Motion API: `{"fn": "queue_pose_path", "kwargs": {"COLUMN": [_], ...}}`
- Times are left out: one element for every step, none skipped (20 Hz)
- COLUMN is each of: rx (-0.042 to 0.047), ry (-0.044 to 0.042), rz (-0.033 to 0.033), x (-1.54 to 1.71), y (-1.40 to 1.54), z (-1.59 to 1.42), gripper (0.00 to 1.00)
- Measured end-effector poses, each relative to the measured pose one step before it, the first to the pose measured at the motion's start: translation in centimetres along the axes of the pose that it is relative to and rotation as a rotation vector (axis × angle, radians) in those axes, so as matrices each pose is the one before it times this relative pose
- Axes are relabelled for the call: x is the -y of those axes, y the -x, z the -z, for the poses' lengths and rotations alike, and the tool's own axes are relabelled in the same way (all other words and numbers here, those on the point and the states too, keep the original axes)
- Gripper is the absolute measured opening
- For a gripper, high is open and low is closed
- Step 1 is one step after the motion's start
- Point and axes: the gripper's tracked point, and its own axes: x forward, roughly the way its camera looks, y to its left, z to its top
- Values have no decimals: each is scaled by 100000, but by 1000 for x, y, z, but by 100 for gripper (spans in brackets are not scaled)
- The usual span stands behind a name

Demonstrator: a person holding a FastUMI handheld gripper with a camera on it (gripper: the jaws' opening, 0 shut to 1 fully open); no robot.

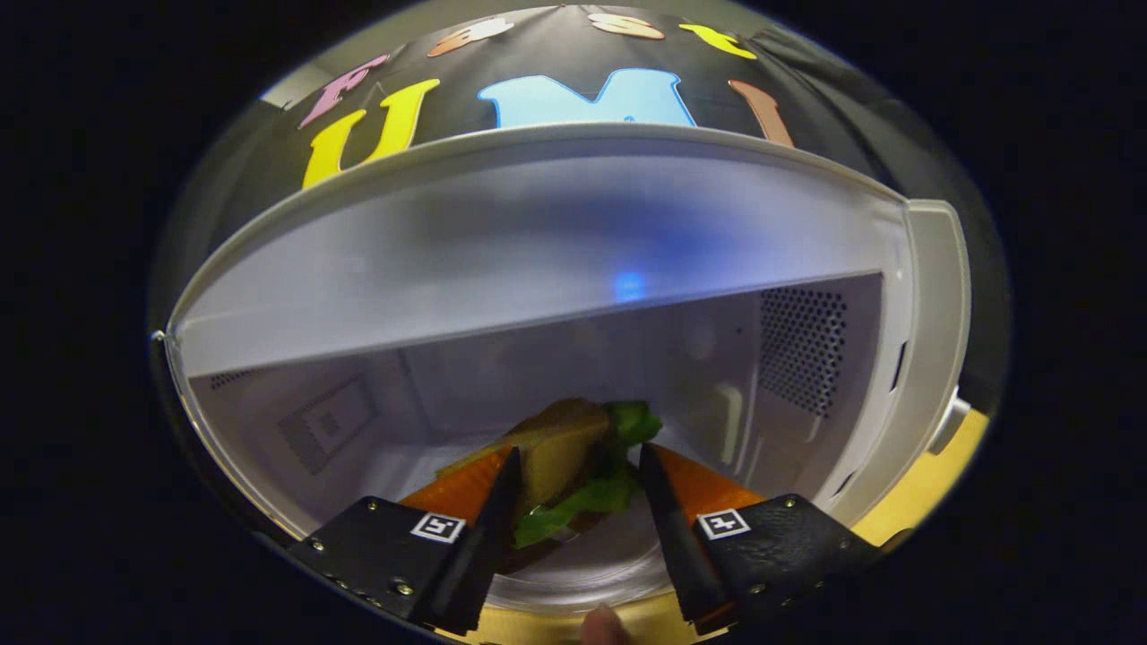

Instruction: Open the microwave, put the food inside, and close the microwave door.

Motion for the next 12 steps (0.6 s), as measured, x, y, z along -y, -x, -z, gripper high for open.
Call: {"fn": "queue_pose_path", "kwargs": {"rx": [568,-858,-1200,-1077,974,1856,2333,1659,1564,930,906,1491], "ry": [3505,1320,-1269,-2262,-1861,354,2027,2254,629,-404,-606,-473], "rz": [1343,-2609,-3634,-4190,-4006,-2883,-1743,-2037,-2733,-3176,-3544,-3257], "x": [537,-180,-467,-888,-1117,-922,-748,-879,-1044,-1100,-1301,-1305], "y": [175,510,603,937,1326,1428,1522,1565,1580,1712,1880,1882], "z": [8,117,179,115,-327,-527,-691,-658,-576,-616,-728,-873], "gripper": [80,80,80,80,80,80,80,80,80,80,80,80]}}
